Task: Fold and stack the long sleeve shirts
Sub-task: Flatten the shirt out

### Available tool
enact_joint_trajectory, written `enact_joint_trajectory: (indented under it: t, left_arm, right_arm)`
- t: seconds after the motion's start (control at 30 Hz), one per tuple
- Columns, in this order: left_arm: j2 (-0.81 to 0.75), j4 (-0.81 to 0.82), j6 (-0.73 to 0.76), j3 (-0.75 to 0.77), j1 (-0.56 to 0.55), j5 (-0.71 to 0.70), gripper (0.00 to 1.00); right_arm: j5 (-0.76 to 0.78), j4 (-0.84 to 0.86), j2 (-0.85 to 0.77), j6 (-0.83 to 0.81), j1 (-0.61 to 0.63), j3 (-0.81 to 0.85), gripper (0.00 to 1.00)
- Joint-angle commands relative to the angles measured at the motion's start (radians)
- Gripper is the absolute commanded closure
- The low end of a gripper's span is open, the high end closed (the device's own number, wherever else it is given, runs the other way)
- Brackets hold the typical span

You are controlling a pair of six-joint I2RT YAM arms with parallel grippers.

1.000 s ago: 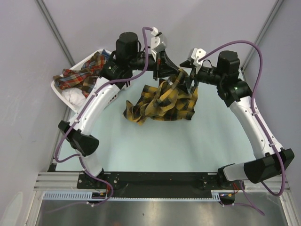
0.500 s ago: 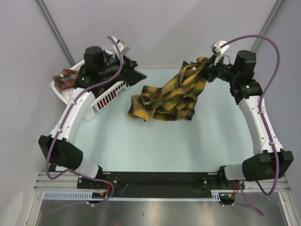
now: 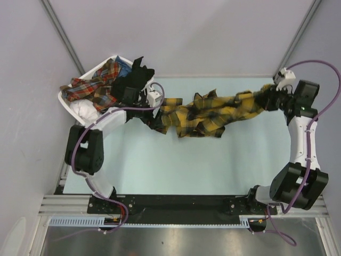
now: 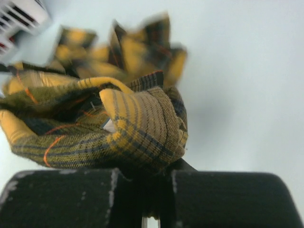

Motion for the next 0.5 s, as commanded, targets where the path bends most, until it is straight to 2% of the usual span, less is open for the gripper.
enact_joint_trajectory:
  t: [0.0, 0.03, 0.07, 0.13, 0.17, 0.23, 0.27, 0.4, 0.43, 0.47]
  left_arm:
    - [0.117, 0.111, -0.071, 0.098, -0.005, -0.089, 0.05]
    - [0.177, 0.077, -0.067, 0.129, -0.014, -0.087, 0.08]
    - [0.211, 0.053, -0.063, 0.158, -0.02, -0.086, 0.19]
    - [0.265, -0.059, -0.031, 0.252, -0.027, -0.05, 0.43]
    - [0.26, -0.082, -0.024, 0.266, -0.027, -0.034, 0.61]
    - [0.187, -0.092, 0.056, 0.225, -0.028, -0.004, 0.71]
    - [0.156, -0.089, 0.093, 0.194, -0.031, 0.003, 0.72]
    - [0.012, -0.093, 0.242, 0.032, -0.077, -0.059, 0.73]
    - [-0.008, -0.093, 0.283, 0.01, -0.083, -0.072, 0.73]
    - [-0.057, -0.09, 0.303, -0.011, -0.091, -0.079, 0.73]
  right_arm:
    - [-0.004, -0.196, -0.118, -0.207, -0.064, -0.112, 1.0]
    - [0.002, -0.22, -0.127, -0.235, -0.072, -0.125, 0.94]
    - [0.008, -0.291, -0.129, -0.267, -0.078, -0.132, 0.73]
    - [0.054, -0.371, -0.126, -0.368, -0.101, -0.126, 0.39]
    - [0.075, -0.445, -0.12, -0.397, -0.118, -0.116, 0.17]
    - [0.076, -0.536, -0.092, -0.519, -0.183, -0.045, 0.01]
    - [0.057, -0.616, -0.084, -0.557, -0.2, -0.016, 0.0]
    - [-0.042, -0.676, -0.045, -0.625, -0.15, 0.133, 0.0]
    - [-0.045, -0.67, -0.023, -0.614, -0.104, 0.173, 0.0]
    - [-0.029, -0.635, -0.008, -0.561, 0.002, 0.185, 0.0]
